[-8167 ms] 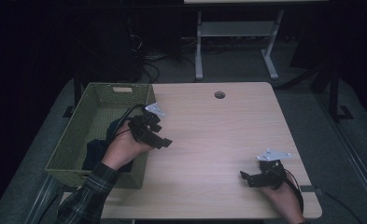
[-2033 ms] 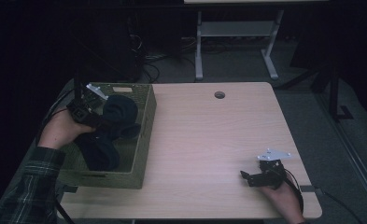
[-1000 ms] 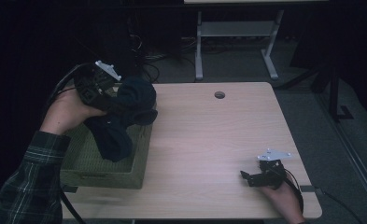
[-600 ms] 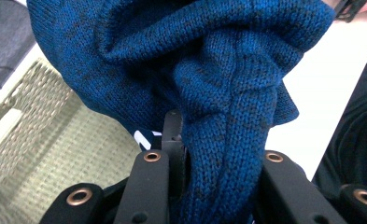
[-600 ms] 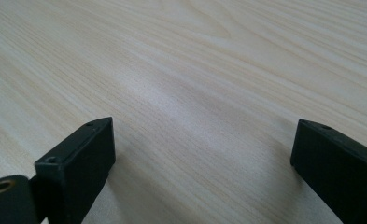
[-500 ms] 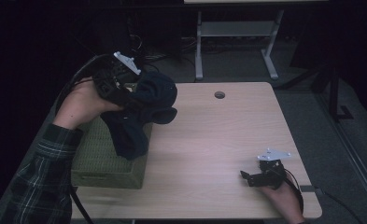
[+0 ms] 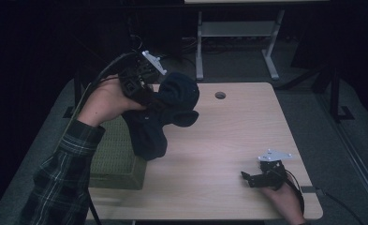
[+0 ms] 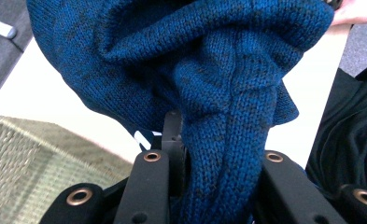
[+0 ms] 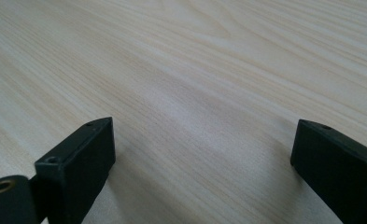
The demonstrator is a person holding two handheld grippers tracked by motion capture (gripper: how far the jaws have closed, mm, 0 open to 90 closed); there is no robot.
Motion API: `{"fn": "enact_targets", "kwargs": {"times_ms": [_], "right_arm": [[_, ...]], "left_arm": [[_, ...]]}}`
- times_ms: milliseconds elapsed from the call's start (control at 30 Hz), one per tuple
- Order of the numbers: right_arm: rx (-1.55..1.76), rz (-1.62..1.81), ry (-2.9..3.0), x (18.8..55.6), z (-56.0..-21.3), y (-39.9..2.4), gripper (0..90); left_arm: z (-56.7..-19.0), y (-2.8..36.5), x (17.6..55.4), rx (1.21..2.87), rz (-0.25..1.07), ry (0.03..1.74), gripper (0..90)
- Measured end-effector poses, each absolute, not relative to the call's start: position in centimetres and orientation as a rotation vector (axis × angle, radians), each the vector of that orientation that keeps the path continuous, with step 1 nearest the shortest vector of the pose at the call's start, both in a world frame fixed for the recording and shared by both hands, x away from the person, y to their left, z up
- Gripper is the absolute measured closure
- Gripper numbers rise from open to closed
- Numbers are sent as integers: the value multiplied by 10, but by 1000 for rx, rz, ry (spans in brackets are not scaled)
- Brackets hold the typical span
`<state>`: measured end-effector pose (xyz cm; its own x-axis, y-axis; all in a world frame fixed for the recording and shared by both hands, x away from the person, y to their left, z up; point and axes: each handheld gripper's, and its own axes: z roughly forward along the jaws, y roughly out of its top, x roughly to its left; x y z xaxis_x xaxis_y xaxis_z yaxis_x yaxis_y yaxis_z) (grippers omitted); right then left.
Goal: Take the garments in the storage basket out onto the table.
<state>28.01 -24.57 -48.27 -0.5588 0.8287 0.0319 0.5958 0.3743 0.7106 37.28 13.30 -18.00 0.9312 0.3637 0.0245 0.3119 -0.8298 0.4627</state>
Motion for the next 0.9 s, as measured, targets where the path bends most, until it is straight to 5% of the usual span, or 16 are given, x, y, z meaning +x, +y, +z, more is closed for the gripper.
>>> {"fn": "enact_targets", "kwargs": {"times_ms": [900], "right_arm": [[1246,987,2309,280,-483,-246,60]], "left_arm": [[-240,55,384,2652,30,402,739]]}}
